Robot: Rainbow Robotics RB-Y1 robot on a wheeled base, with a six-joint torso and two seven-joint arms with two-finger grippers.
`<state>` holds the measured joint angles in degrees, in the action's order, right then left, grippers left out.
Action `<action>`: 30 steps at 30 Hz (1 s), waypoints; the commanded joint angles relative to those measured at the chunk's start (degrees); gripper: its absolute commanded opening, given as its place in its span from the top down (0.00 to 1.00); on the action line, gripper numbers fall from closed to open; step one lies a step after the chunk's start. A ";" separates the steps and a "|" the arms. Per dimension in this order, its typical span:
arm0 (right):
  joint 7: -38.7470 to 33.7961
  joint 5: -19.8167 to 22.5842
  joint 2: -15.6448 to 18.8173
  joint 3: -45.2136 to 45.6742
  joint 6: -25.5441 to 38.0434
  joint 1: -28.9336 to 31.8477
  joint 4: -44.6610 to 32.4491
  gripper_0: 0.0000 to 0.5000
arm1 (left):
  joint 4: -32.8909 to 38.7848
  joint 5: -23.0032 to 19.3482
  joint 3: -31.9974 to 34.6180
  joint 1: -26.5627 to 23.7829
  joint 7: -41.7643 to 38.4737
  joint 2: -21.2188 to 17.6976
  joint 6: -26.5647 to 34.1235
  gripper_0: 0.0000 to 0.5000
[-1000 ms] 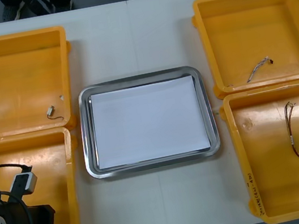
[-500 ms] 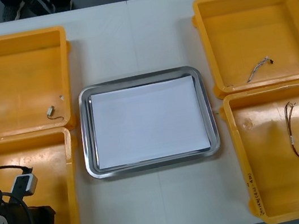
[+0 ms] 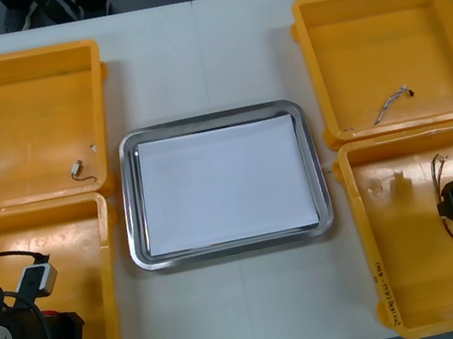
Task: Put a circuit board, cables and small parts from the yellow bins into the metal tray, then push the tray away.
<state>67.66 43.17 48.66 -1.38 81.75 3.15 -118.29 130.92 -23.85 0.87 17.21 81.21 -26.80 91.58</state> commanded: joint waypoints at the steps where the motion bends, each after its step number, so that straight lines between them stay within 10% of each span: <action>1: 2.12 -0.90 1.61 -2.22 -0.71 -2.09 1.48 0.00 | 0.74 0.03 0.27 -0.96 5.01 0.79 0.00 1.00; 30: 2.65 -4.41 -0.15 -8.37 -9.15 -3.50 9.48 0.00 | -5.50 -0.50 5.02 -15.46 4.66 -0.62 7.74 1.00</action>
<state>67.67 39.33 48.66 -8.59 73.68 0.91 -110.79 125.81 -23.93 4.31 3.96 81.21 -26.80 98.84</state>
